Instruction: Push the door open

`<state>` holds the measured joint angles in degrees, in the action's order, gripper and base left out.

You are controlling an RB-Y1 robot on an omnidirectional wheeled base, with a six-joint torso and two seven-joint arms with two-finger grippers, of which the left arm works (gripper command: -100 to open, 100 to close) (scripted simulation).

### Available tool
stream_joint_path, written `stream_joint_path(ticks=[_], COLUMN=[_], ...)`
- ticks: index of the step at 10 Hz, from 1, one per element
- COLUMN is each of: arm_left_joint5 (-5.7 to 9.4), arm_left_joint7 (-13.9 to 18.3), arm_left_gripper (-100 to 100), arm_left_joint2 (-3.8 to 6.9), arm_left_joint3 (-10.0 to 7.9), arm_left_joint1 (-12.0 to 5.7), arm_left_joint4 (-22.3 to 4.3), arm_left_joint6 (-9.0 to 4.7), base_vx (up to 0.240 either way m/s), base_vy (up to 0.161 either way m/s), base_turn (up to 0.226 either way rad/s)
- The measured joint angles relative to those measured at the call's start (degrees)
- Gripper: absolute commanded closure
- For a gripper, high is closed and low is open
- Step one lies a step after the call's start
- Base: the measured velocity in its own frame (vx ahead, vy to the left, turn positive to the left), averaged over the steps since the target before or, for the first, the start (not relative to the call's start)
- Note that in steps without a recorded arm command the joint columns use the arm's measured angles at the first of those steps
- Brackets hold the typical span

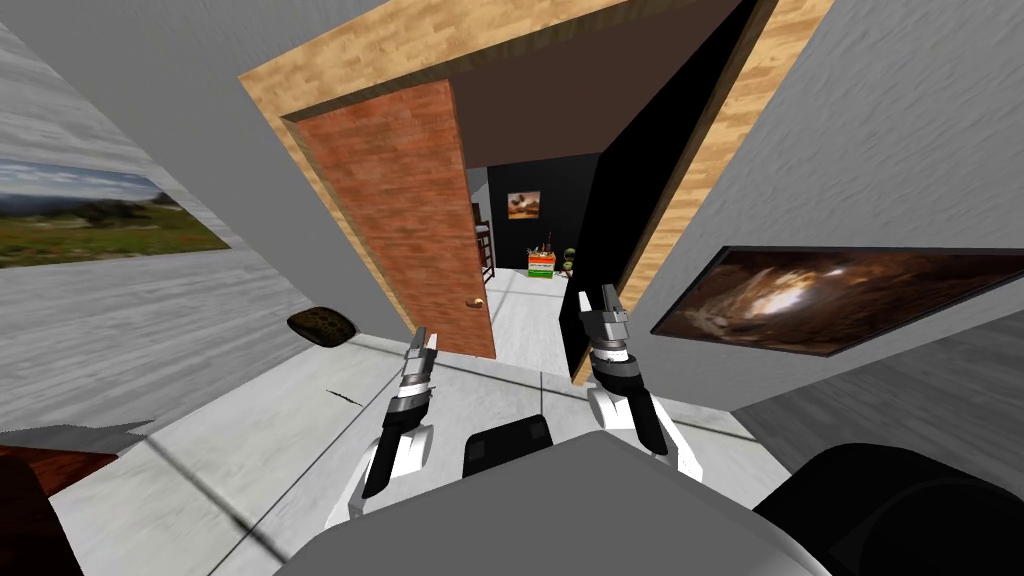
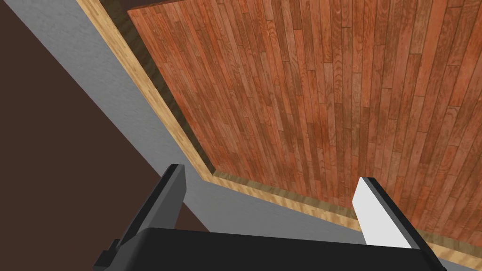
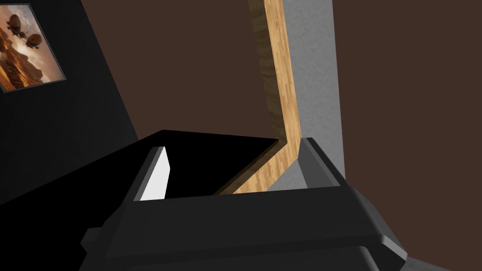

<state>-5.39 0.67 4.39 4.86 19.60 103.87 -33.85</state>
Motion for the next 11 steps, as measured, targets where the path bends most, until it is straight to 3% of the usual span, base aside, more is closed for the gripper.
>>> stream_joint_path(ticks=[2, 4, 11], arm_left_joint5=[0.11, 0.22, 0.60], arm_left_joint7=[0.16, 0.19, 0.76], arm_left_gripper=[-100, -100, -100], arm_left_joint2=[0.13, 0.11, 0.17], arm_left_joint3=[0.39, 0.79, 2.59], arm_left_joint1=[-0.58, -1.36, -3.60], arm_left_joint4=[-2.36, -6.12, -15.45], arm_left_joint6=[-0.32, -1.60, -2.57], base_vx=[0.056, 0.071, 0.080], base_vy=[0.043, 0.062, 0.055], base_turn=[-0.038, -0.069, -0.058])
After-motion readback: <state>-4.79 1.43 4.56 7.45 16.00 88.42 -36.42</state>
